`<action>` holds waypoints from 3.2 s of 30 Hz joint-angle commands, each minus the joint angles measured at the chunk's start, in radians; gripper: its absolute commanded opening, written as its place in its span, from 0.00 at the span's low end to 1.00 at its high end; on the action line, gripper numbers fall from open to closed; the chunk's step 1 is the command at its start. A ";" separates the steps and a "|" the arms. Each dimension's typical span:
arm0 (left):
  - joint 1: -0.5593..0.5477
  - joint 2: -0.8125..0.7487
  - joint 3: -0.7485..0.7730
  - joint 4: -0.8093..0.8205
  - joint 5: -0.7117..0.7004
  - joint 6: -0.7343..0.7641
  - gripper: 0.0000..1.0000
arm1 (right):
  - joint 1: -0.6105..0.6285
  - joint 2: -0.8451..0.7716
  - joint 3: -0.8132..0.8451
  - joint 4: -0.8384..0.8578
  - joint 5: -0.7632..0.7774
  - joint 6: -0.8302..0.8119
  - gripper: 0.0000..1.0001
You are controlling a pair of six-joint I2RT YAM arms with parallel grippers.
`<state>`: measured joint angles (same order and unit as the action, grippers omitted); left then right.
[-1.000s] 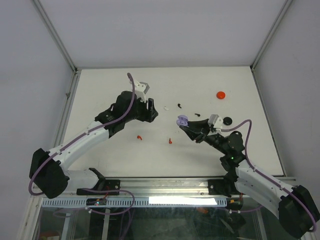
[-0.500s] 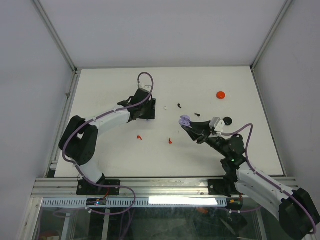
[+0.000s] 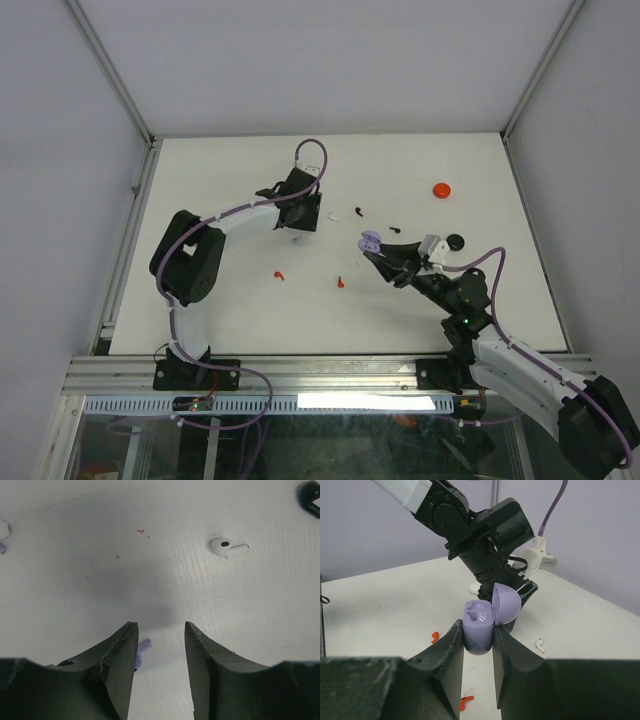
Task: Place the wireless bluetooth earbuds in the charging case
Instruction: Pick up the earbud from the center of the board.
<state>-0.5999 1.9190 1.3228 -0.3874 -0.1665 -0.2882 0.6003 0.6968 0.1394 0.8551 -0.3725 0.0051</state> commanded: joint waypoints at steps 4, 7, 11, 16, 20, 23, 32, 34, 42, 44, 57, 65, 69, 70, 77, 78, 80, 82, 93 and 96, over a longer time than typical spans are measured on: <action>0.012 0.030 0.037 -0.035 0.092 0.042 0.43 | 0.003 -0.019 0.009 0.015 0.036 -0.020 0.00; 0.012 0.035 0.030 -0.050 0.119 0.043 0.43 | 0.003 -0.016 0.011 0.016 0.035 -0.021 0.00; 0.010 0.025 0.015 -0.067 0.180 0.052 0.43 | 0.003 -0.016 0.010 0.014 0.036 -0.021 0.00; 0.006 -0.019 -0.031 -0.103 0.196 0.061 0.41 | 0.003 -0.026 0.009 0.013 0.033 -0.020 0.00; 0.005 -0.059 -0.076 -0.122 0.191 0.063 0.40 | 0.003 -0.025 0.011 0.013 0.028 -0.018 0.00; 0.005 -0.085 -0.093 -0.132 0.187 0.061 0.39 | 0.004 -0.025 0.012 0.012 0.024 -0.018 0.00; 0.007 -0.193 -0.074 -0.156 0.132 0.041 0.40 | 0.003 -0.035 0.011 0.005 0.020 -0.017 0.00; 0.017 -0.193 -0.056 -0.167 0.100 0.042 0.40 | 0.003 -0.039 0.011 0.003 0.021 -0.017 0.00; 0.046 -0.083 0.049 -0.219 0.063 0.056 0.38 | 0.003 -0.058 0.009 -0.011 0.024 -0.016 0.00; 0.056 -0.054 0.065 -0.223 0.067 0.057 0.38 | 0.003 -0.063 0.009 -0.015 0.029 -0.017 0.00; 0.061 0.031 0.111 -0.257 0.105 0.069 0.35 | 0.003 -0.057 0.012 -0.015 0.017 -0.016 0.00; 0.060 0.058 0.124 -0.259 0.146 0.066 0.31 | 0.003 -0.055 0.014 -0.017 0.014 -0.014 0.00; 0.060 0.066 0.124 -0.268 0.147 0.063 0.29 | 0.003 -0.057 0.014 -0.019 0.012 -0.014 0.00; 0.059 0.067 0.123 -0.269 0.148 0.062 0.28 | 0.003 -0.058 0.014 -0.019 0.011 -0.015 0.00; 0.056 0.084 0.124 -0.295 0.118 0.063 0.20 | 0.003 -0.049 0.018 -0.021 0.003 -0.015 0.00; 0.055 0.086 0.124 -0.301 0.112 0.064 0.20 | 0.003 -0.048 0.018 -0.022 0.003 -0.015 0.00; 0.050 0.084 0.124 -0.311 0.096 0.066 0.18 | 0.003 -0.052 0.020 -0.023 0.002 -0.016 0.00; 0.048 0.078 0.125 -0.314 0.096 0.068 0.15 | 0.003 -0.051 0.022 -0.028 -0.001 -0.018 0.00; 0.046 -0.117 0.109 -0.204 0.180 0.057 0.04 | 0.003 -0.012 0.122 -0.126 -0.064 -0.066 0.00; 0.046 -0.190 0.068 -0.115 0.228 0.050 0.02 | 0.003 -0.005 0.141 -0.131 -0.064 -0.066 0.00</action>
<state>-0.5442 1.8946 1.4124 -0.6468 -0.0143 -0.2321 0.6003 0.6880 0.2096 0.7097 -0.4206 -0.0341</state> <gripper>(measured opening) 0.140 0.274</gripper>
